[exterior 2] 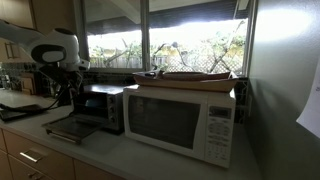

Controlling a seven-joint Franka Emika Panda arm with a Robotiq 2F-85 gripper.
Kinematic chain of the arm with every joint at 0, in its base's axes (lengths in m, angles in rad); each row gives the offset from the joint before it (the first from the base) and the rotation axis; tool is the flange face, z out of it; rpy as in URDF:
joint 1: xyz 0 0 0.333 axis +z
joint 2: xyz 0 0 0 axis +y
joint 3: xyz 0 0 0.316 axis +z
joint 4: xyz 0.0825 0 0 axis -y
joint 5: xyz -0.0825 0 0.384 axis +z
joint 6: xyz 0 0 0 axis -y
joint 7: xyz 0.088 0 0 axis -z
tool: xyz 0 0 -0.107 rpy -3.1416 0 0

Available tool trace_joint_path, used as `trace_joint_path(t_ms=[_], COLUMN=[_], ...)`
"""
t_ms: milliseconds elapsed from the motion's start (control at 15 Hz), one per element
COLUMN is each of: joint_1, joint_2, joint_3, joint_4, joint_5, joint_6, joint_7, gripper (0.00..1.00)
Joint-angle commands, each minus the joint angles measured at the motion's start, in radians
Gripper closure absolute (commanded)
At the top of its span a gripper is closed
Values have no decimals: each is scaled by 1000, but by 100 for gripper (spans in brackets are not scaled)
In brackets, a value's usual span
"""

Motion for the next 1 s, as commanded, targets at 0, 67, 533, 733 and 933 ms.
trace_joint_path(t_ms=[0,67,533,733,933], joint_1=[17,17,3,-2,-2], joint_2=[-78,-91,-189,-234,-279], joint_3=[-34,-36,-38,-35,-36], joint_4=[21,28,50,55,58], joint_5=[-78,-94,-209,-255,-289], joint_6=[-55,-61,-76,-93,-128], joint_7=[38,41,63,89,104], gripper=[0,0,0,0,0])
